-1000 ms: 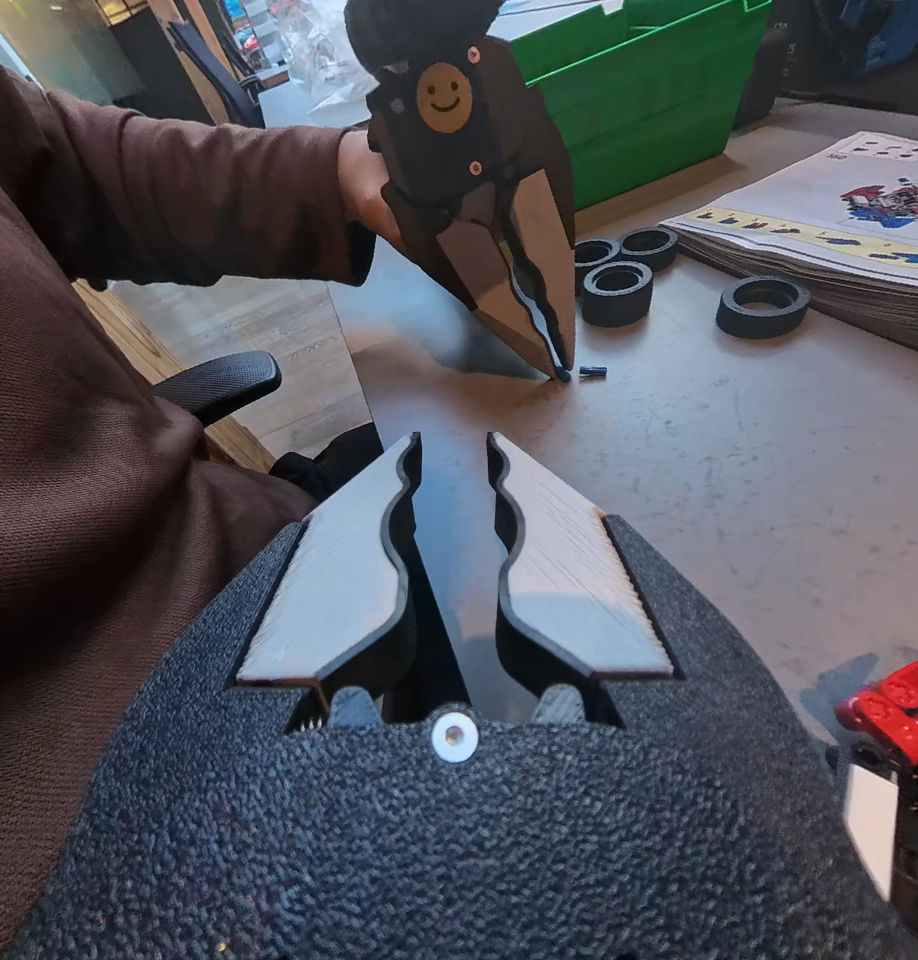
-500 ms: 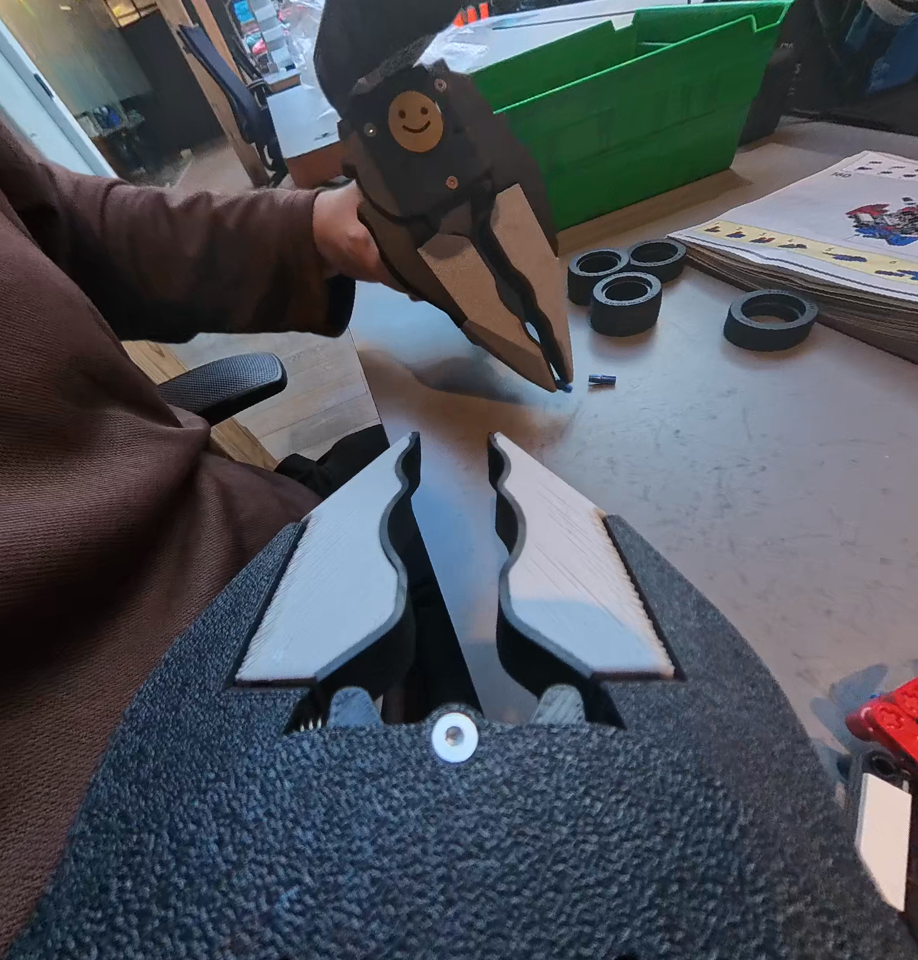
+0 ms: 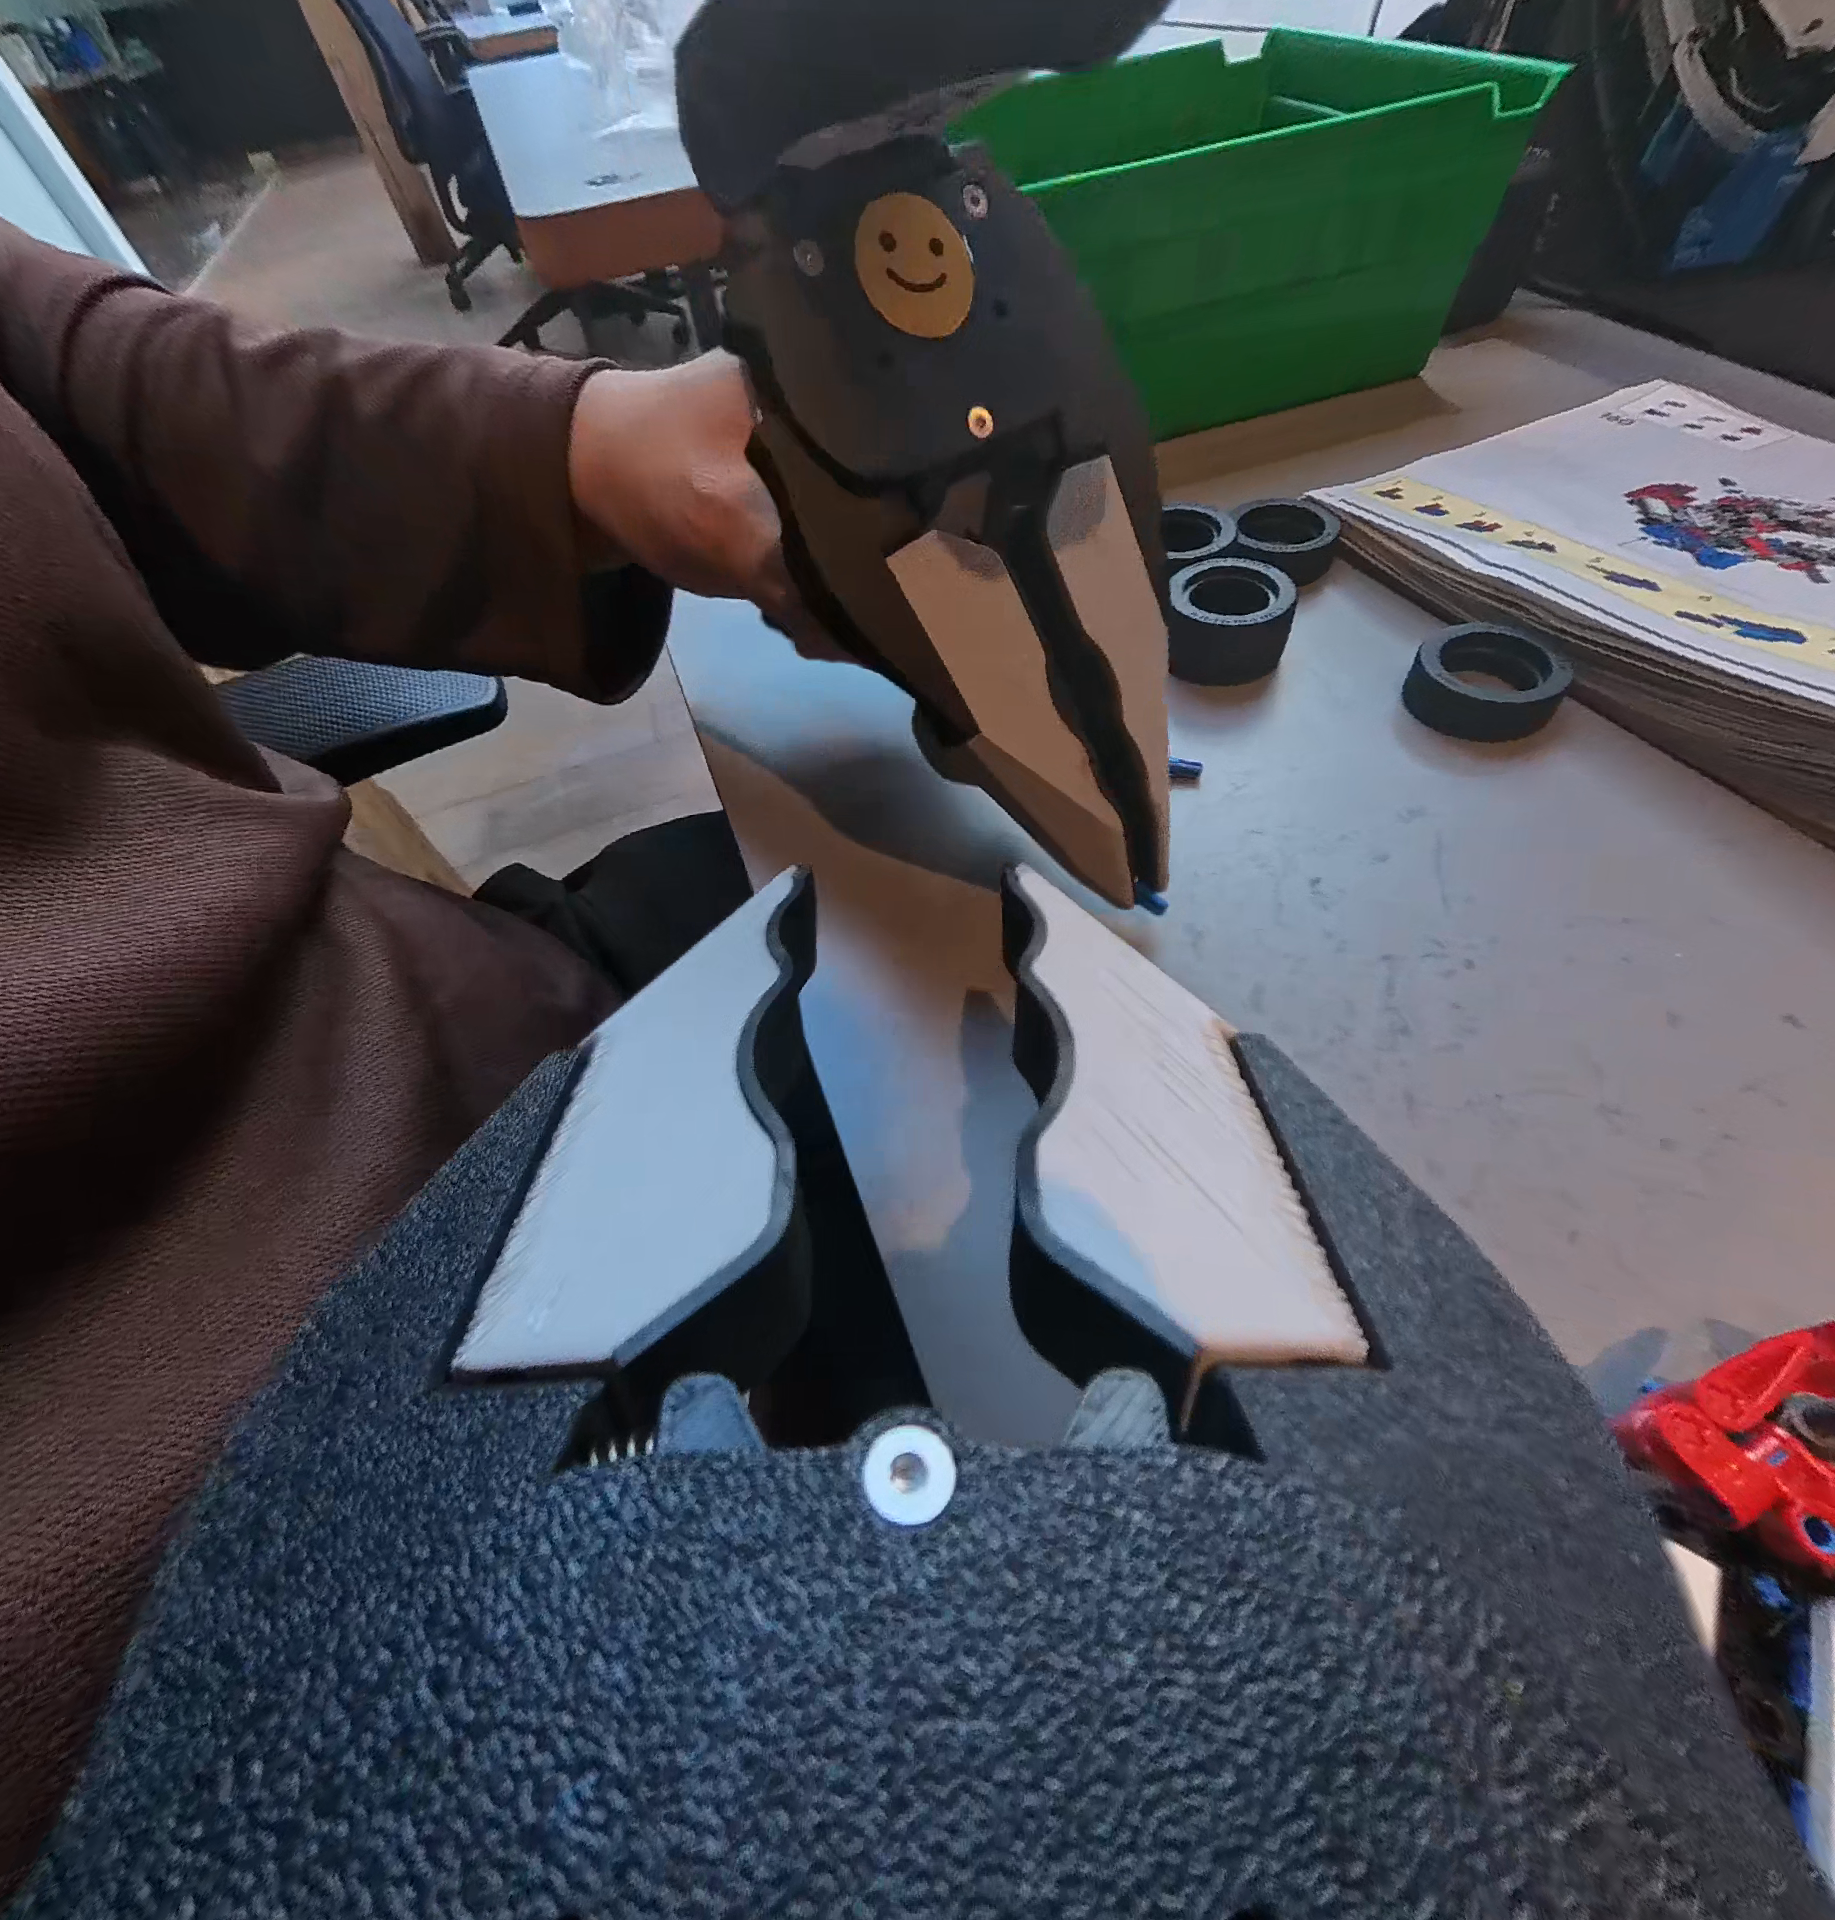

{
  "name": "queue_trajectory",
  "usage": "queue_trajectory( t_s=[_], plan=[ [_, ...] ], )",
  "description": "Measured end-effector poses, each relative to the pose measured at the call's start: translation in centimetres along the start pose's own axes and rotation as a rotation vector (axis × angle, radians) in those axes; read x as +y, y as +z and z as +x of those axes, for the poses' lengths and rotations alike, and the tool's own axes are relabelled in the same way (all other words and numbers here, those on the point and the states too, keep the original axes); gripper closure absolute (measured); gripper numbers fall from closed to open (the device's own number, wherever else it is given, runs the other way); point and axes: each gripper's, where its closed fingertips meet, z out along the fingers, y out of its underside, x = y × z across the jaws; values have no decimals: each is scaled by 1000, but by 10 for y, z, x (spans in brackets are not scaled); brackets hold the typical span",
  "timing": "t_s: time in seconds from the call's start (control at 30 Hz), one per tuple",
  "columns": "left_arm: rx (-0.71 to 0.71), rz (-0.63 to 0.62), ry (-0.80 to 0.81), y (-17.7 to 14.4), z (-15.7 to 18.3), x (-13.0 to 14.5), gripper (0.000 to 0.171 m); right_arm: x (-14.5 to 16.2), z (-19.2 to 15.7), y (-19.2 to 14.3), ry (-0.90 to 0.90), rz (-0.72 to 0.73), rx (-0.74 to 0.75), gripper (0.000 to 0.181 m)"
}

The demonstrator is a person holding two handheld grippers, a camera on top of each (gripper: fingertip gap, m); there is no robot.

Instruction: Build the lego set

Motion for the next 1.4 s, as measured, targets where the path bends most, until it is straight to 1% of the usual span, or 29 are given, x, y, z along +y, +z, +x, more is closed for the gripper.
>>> queue_trajectory(
  t_s=[0.07, 0.17, 0.27, 0.33, 0.43, 0.6, 0.73, 0.8, 0.87, 0.93, 1.03, 1.07, 1.23, 1.33, 1.4],
  plan=[
    [73, 16, -106, 2, 7, -6, 169, -3, 7, -4, -2, 13, 42, 146],
    [227, 137, -331, 0, 17, -29, 169, -4, 26, -12, -3, 21, 134, 147],
    [362, 262, -532, -8, 19, -49, 169, -3, 41, -19, -8, 8, 208, 147],
    [437, 308, -629, -12, 21, -56, 169, -3, 48, -21, -43, -16, 250, 147],
    [590, 380, -782, -21, 25, -66, 169, -5, 54, -24, -119, -45, 313, 148],
    [729, 457, -955, -28, 30, -77, 169, -9, 52, -24, -199, -63, 357, 151],
    [789, 455, -1014, -22, 40, -77, 170, -11, 53, -24, -218, -65, 371, 152],
    [811, 478, -1044, -23, 39, -78, 170, -9, 52, -24, -222, -70, 367, 162],
    [828, 491, -1062, -25, 39, -79, 170, -7, 53, -25, -221, -78, 376, 162],
    [805, 483, -1055, -23, 38, -76, 170, -8, 53, -25, -216, -71, 369, 162],
    [805, 485, -1063, -23, 38, -75, 170, -6, 53, -24, -213, -76, 363, 163],
    [800, 484, -1062, -22, 37, -74, 170, -6, 52, -23, -213, -78, 359, 166],
    [785, 487, -1062, -19, 36, -72, 169, -3, 53, -22, -214, -97, 364, 166],
    [776, 483, -1045, -19, 36, -72, 169, -2, 53, -21, -184, -93, 344, 166],
    [766, 487, -1007, -21, 36, -71, 169, -2, 53, -21, -144, -79, 320, 166]
  ],
)
